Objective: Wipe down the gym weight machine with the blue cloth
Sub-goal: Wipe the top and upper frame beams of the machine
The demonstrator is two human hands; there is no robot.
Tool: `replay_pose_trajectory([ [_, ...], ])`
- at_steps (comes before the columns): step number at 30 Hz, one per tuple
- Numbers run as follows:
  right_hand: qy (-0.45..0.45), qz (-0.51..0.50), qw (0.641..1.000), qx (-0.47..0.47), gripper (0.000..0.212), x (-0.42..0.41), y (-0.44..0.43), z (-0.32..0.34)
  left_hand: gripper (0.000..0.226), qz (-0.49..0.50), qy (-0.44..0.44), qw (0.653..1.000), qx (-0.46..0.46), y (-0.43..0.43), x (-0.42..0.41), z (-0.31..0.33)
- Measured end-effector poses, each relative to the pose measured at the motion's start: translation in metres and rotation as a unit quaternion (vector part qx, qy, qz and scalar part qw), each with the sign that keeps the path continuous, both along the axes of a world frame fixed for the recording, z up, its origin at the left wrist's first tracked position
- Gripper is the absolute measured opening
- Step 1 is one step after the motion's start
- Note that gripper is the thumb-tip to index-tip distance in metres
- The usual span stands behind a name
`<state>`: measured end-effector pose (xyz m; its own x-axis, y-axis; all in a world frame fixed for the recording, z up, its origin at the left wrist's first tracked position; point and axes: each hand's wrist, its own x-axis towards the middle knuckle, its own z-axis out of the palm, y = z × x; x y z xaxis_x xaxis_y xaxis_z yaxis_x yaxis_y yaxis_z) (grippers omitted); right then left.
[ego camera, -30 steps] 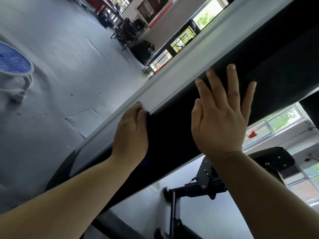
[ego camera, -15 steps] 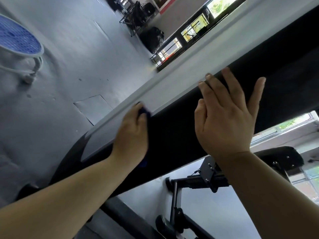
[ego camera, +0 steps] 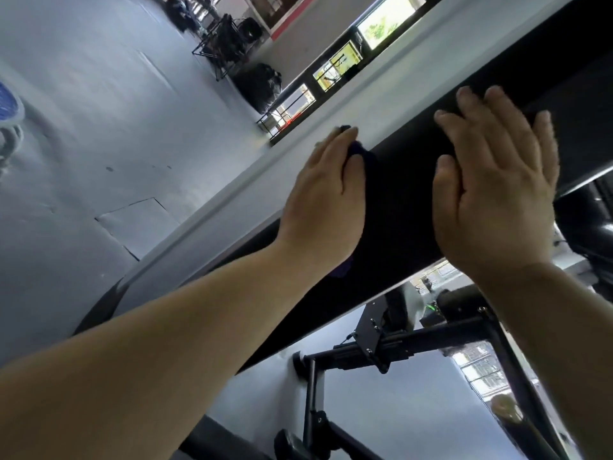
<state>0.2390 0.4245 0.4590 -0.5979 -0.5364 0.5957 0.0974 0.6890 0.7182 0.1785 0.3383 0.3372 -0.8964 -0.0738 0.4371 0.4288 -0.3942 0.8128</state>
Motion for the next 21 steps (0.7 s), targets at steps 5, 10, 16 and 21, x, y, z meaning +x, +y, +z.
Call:
replay_pose_trajectory([
  [5,-0.002,0.007,0.999,-0.043,0.051,-0.002,0.0,-0.016,0.044,0.047,0.153,0.987,-0.017,0.006,-0.001,-0.012],
  [10,-0.036,-0.015,0.999,-0.018,0.045,-0.008,-0.008,-0.037,0.042,0.042,0.063,0.996,-0.043,0.006,0.005,-0.12],
  [16,-0.13,-0.033,0.991,0.027,0.042,-0.017,-0.026,-0.088,0.046,0.02,-0.013,1.0,-0.006,-0.002,0.009,-0.098],
  [21,-0.142,-0.028,0.989,0.012,0.038,-0.021,-0.03,-0.116,0.045,0.037,0.065,0.996,-0.048,0.005,0.007,-0.155],
])
